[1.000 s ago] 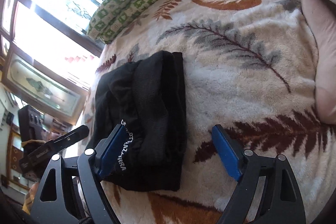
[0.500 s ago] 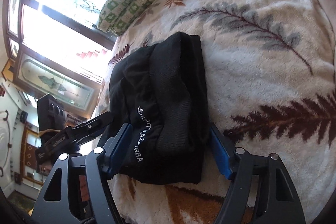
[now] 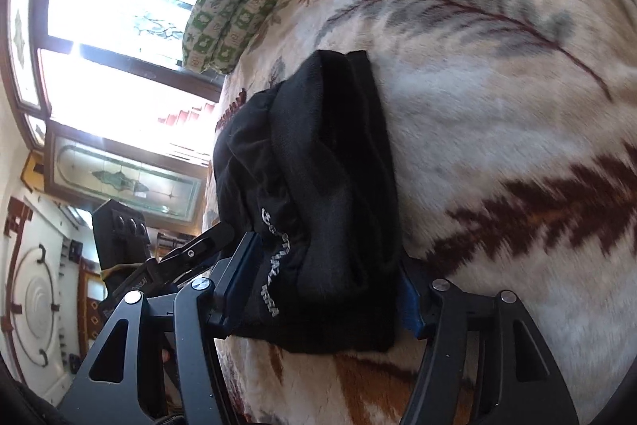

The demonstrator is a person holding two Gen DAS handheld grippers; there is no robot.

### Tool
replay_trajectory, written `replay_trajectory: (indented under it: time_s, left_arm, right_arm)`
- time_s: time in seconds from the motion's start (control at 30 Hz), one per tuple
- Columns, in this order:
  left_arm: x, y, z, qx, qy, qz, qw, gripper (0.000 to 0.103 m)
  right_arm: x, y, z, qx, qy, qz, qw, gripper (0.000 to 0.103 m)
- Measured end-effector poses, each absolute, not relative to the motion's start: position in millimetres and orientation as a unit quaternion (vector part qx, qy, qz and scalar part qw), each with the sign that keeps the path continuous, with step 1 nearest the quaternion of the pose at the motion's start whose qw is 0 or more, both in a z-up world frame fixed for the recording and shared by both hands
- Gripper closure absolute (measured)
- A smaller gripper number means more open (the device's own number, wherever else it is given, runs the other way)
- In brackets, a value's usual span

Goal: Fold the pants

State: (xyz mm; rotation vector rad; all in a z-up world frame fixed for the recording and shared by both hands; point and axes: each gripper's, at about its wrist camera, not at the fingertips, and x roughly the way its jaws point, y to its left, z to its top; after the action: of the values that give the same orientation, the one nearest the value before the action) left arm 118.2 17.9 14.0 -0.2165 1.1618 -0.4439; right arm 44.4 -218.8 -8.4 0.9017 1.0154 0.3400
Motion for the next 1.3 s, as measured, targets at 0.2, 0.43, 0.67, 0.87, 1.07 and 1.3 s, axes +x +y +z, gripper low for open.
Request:
replay_trajectory:
  time_s: [0.2, 0.43, 0.67, 0.87, 1.07, 1.3]
  left_arm:
    - [123, 8, 15, -0.109, 0.54, -0.216, 0.807, 0.025]
    - [113, 14, 32, -0.12, 0.517, -0.227, 0.817, 0.062]
    - [112, 15, 54, -0.127, 0.498, -0.233, 0.826, 0.064]
    - [126, 15, 67, -0.119, 0.489, -0.229, 0.833, 0.064]
    - [152, 23, 79, -0.122, 0.482, -0.218, 0.84, 0.064]
    - [194, 26, 85, -0.114, 0.477, -0.204, 0.847, 0.064]
  right_arm:
    - [54, -212, -11, 0.387, 0.472, 0.161, 0.776, 0.063]
    - [49, -204, 7, 0.361, 0.467, 0.153, 0.792, 0.072]
    - [54, -197, 40, 0.342, 0.44, 0.166, 0.813, 0.073]
    - [71, -195, 49, 0.335, 0.435, 0.166, 0.819, 0.073]
    - [105, -187, 64, 0.314, 0.427, 0.177, 0.829, 0.073]
    - [152, -186, 66, 0.306, 0.427, 0.178, 0.832, 0.073]
